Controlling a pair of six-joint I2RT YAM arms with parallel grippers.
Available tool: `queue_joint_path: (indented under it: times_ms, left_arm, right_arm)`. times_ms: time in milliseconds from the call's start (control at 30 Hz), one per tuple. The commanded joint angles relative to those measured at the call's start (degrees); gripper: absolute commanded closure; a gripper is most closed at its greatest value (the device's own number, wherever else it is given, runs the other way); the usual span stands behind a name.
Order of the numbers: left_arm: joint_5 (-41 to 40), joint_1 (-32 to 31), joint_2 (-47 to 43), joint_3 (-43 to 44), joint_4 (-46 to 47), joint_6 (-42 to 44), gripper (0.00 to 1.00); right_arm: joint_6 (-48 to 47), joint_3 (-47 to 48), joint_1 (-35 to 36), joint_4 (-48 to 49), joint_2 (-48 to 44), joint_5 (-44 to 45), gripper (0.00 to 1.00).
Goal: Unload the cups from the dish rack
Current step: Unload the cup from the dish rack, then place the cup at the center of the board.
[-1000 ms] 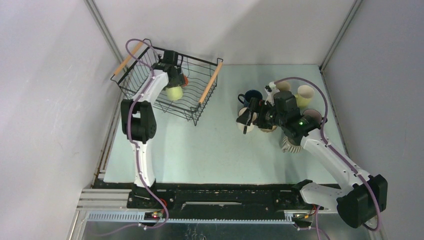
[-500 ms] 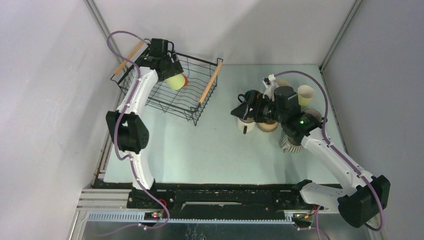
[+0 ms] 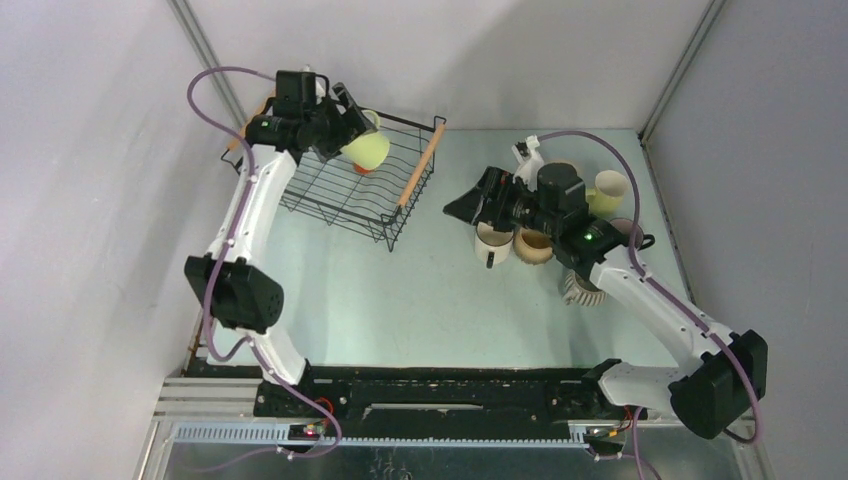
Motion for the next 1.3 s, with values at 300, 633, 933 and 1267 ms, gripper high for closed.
queue_joint_path:
  times_ms: [300, 633, 933, 1267]
  left_arm:
    - [18.4, -1.6, -20.3, -23.4, 18.8, -17.2, 1.00]
    - [23.0, -5.0, -26.8, -36.8, 31.6, -27.1, 1.00]
    - [26.3, -8.9, -27.4, -43.1, 42.2, -35.7, 1.00]
    - [28.8, -10.0, -28.4, -49.7, 52.5, -43.3, 1.00]
  right_arm:
    - [5.6, 3.1, 3.9, 17.7, 5.4, 0.4, 0.04]
    - [7.6, 4.9, 6.3, 21.7, 10.2, -0.2, 0.07]
    - [9.4, 4.9, 6.4, 26.6, 11.7, -2.1, 0.19]
    - [9.3, 4.9, 6.6, 26.7, 11.0, -2.1, 0.53]
